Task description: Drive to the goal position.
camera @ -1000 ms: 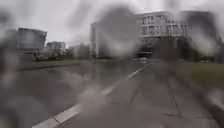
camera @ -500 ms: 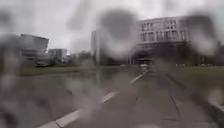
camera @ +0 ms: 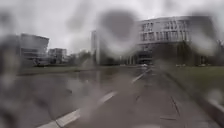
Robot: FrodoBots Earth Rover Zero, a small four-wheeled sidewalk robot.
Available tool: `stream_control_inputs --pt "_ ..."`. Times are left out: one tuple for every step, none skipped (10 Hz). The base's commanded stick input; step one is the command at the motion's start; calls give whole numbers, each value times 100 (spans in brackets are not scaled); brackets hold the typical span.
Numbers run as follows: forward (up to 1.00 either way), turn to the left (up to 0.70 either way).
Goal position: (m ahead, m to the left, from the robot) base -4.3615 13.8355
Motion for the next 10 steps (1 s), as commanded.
stream_control_inputs --pt "25 7" --pt "-68 0" --pt "-97 0" --pt "-98 0" --pt "-99 0" --pt "-98 0" --pt "-98 0" --pt "-98 0" --pt "-52 0" --pt "0 0"
